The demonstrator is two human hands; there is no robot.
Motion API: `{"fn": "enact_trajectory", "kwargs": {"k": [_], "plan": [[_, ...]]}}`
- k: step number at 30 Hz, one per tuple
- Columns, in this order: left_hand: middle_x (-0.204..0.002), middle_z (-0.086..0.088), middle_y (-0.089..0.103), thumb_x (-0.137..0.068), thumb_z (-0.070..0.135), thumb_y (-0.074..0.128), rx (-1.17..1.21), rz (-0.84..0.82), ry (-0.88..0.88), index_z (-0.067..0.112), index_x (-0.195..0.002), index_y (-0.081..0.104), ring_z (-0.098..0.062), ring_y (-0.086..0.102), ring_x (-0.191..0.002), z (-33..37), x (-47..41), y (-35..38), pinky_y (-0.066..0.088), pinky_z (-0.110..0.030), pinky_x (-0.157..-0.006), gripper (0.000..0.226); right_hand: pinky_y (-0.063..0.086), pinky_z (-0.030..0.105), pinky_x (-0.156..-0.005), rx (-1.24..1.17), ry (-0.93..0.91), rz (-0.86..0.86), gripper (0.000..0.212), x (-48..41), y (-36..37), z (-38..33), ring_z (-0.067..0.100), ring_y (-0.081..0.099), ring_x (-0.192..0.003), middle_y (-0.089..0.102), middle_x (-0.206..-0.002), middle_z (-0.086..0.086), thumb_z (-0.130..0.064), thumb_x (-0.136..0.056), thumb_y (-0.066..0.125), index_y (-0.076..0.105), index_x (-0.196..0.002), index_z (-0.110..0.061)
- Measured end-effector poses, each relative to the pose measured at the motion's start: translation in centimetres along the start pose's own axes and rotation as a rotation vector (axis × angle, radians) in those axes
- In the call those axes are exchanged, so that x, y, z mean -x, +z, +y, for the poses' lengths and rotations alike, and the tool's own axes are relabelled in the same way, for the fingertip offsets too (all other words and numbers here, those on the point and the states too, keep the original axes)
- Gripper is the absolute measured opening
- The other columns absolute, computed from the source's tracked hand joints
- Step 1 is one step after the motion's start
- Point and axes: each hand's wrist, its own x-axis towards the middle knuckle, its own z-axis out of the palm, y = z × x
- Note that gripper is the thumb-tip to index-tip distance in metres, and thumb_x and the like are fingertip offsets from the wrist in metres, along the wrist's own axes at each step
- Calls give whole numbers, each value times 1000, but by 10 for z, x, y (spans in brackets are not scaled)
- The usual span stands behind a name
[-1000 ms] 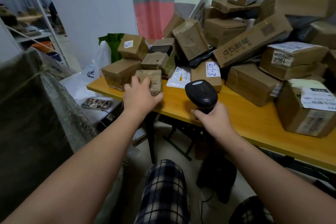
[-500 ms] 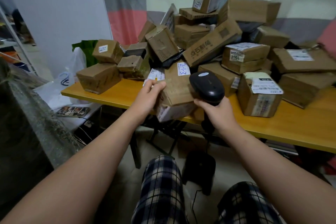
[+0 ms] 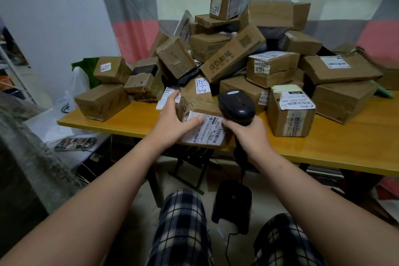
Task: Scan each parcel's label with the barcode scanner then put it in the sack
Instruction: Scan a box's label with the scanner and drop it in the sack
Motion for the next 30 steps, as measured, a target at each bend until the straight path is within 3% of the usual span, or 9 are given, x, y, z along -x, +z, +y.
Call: {"fn": "enact_trajectory", "kwargs": {"k": [2,5,8,11,13,18,23,26,30], "plan": [[-141,-1,40,-70,50,79,-41,-80,55,35,-150,12,-15,42,-128,-1,-5,-6,35,-33,-109,104,43,1,-58,-44,8,13,31,1,1,3,-8,56,-80,63,-90,-12,-10,-80,76,64,-107,-19],[-132,-2,41,-75,40,78,-293,-172,57,27,-146,29,-13,46,-117,1,-8,-9,35,-17,-96,88,45,5,-59,-99,48,-6,24,3,3,5,-6,58,-81,65,-91,-13,-13,-82,74,63,-101,-24],[-109,12,49,-77,30,78,-134,-40,10,21,-131,38,-2,51,-93,1,-7,-8,39,-8,-71,68,40,9,-64,-150,66,26,20,4,3,4,-9,54,-81,61,-89,-19,-18,-84,73,60,-92,-32],[-109,7,46,-82,22,75,169,83,-94,18,-134,28,-1,51,-91,-1,-3,-1,42,-15,-80,71,38,12,-69,-203,52,44,23,1,0,1,-11,52,-83,59,-87,-24,-20,-85,73,59,-84,-38],[-114,5,45,-84,21,73,283,11,-159,20,-143,20,-2,52,-94,-4,2,5,43,-16,-82,79,43,11,-71,-208,43,5,20,1,0,-3,-9,59,-85,65,-89,-21,-20,-85,73,62,-87,-36],[-127,8,40,-74,40,79,-28,-94,-174,21,-135,37,-12,42,-121,-14,1,8,39,-29,-100,76,54,21,-79,-281,17,1,20,-1,2,-9,4,67,-98,73,-99,-7,-14,-84,73,68,-98,-28],[-119,4,55,-80,22,75,168,-100,-126,19,-143,27,-1,57,-99,-5,-6,8,47,-10,-70,80,55,15,-73,-217,13,-62,26,-3,6,-17,0,68,-91,72,-103,-3,-16,-85,72,68,-111,-15],[-116,4,52,-79,24,77,170,-25,-116,23,-147,20,-6,58,-97,-7,-11,7,48,-15,-70,89,49,8,-69,-113,-40,-40,25,-5,6,-21,-10,63,-83,68,-96,-14,-21,-85,72,66,-109,-22],[-111,13,53,-78,21,79,258,81,-99,33,-150,8,3,55,-98,-19,-12,3,49,-19,-83,101,51,28,-57,-3,-23,-72,9,6,-3,-23,16,61,-60,62,-62,-5,-24,-86,70,67,-88,-16]]}}
